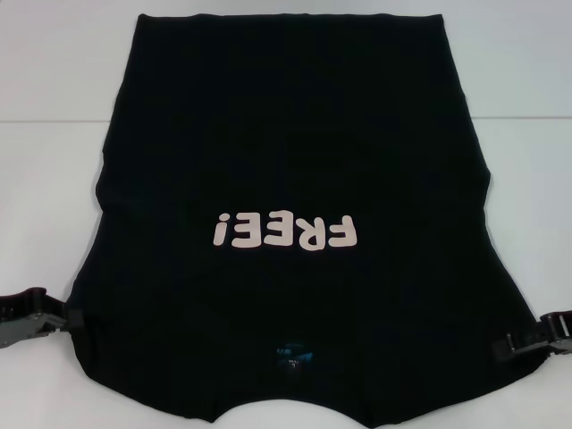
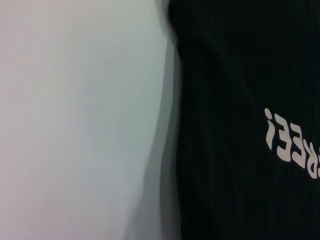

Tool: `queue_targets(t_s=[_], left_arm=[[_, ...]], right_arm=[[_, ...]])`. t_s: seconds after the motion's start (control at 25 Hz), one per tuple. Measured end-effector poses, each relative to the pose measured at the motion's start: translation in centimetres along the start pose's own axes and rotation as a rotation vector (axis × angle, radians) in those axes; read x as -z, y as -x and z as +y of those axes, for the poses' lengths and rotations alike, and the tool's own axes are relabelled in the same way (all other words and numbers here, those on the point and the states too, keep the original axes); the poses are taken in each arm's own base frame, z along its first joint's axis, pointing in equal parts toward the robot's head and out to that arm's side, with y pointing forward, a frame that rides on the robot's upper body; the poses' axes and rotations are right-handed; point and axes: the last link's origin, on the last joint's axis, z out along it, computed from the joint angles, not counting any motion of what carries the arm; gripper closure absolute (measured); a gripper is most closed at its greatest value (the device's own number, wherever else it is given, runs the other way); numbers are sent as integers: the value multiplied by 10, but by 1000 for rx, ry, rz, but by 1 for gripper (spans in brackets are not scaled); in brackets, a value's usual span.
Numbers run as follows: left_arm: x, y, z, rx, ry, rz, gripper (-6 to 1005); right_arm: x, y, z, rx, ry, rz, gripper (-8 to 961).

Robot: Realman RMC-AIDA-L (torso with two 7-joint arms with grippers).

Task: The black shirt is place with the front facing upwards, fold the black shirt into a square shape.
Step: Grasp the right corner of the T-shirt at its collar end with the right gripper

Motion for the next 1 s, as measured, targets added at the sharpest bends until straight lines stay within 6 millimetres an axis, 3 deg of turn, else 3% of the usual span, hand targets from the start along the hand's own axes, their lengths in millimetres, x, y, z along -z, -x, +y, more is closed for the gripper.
queue_targets(t_s=[0.88,1.0], left_arm=[[1,-1,2,-6,17,9,973],[1,0,2,-11,20,7,972]], right_arm=[[-6,6,9,51,4,-1,365],[-6,7,9,52,3,-2,475]])
